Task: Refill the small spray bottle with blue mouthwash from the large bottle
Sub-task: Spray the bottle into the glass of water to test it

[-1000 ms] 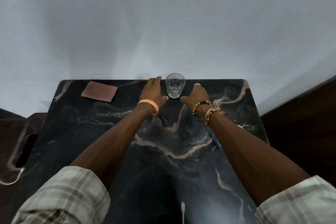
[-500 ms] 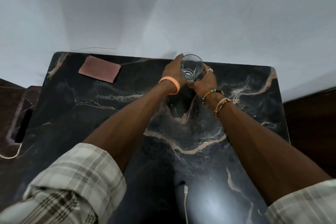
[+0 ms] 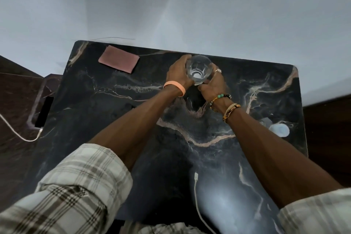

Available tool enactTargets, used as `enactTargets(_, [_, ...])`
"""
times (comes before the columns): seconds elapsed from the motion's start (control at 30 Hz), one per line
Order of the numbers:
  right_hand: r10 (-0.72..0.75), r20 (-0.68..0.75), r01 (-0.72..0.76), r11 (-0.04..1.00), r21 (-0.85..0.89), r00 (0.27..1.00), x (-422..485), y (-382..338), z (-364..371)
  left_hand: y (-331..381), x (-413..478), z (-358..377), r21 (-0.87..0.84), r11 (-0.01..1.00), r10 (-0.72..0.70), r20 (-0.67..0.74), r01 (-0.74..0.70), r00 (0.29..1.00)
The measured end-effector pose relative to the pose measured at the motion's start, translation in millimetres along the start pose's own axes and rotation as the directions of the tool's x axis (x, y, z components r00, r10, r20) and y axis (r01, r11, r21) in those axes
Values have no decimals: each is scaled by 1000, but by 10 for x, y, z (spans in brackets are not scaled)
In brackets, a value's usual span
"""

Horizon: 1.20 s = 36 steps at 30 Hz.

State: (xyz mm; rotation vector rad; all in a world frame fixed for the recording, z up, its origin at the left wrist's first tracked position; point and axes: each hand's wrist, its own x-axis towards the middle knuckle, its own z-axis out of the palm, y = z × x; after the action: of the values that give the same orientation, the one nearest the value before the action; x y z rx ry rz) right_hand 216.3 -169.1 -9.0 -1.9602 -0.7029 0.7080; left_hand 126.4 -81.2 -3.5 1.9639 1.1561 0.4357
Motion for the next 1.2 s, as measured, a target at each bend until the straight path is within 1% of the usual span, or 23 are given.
enactTargets(0.27, [-35,57,37,999,-38,998,-682,36,231,-239,-754,-204,10,999,-43,-49,44,998])
enactTargets(0.43, [-89,92,95,994,-61,992,-1068,118,278,-372,-1197,-208,30,997,-73,-101,76,992])
enactTargets(0.5, [-68,112,76,994,-73,991,-1134,167,274,-407,-1294,-176,38,996,-72,-93,76,993])
enactTargets(0.67, [-112,180,133,985,-112,977,-1260,175,258,-462,-1428,-173,-4,995,-99,-118,99,988])
enactTargets(0.73, [-114,199,143,981,-134,973,-1263,166,241,-474,-1423,-183,11,994,-110,-88,111,990])
enactTargets(0.8, [-65,218,109,974,-197,974,-1244,162,243,-507,-1442,-195,65,991,-114,-18,115,993])
enactTargets(0.83, [-22,209,72,969,-235,978,-1246,165,251,-531,-1474,-202,105,988,-112,7,110,994])
enactTargets(0.87, [16,171,30,963,-268,985,-1258,167,259,-563,-1518,-209,141,985,-103,7,101,995])
enactTargets(0.9, [21,97,8,958,-288,995,-1287,160,266,-603,-1578,-215,150,984,-93,-17,95,995])
enactTargets(0.93, [-18,5,19,956,-294,1000,-1336,142,264,-654,-1652,-222,130,987,-89,-55,96,994])
enactTargets(0.97, [-97,-74,71,955,-288,993,-1400,118,273,-708,-1744,-243,108,990,-83,-94,93,992])
enactTargets(1.0, [-196,-116,159,949,-273,974,-1474,97,287,-769,-1842,-275,101,992,-66,-119,79,991])
enactTargets(1.03, [-296,-115,260,932,-254,948,-1545,72,318,-840,-1938,-320,110,992,-42,-130,57,991])
enactTargets(1.07, [-379,-71,354,905,-237,923,-1617,45,361,-927,-2023,-376,119,992,-22,-137,39,990])
enactTargets(1.1, [-437,4,427,877,-222,900,-1680,21,414,-1013,-2092,-445,124,992,-17,-150,36,989])
enactTargets(1.13, [-464,94,473,856,-208,881,-1742,-5,478,-1095,-2142,-530,126,991,-27,-176,50,984])
enactTargets(1.2, [-437,252,487,853,-189,863,-1813,-60,629,-1245,-2194,-713,131,986,-66,-258,102,964])
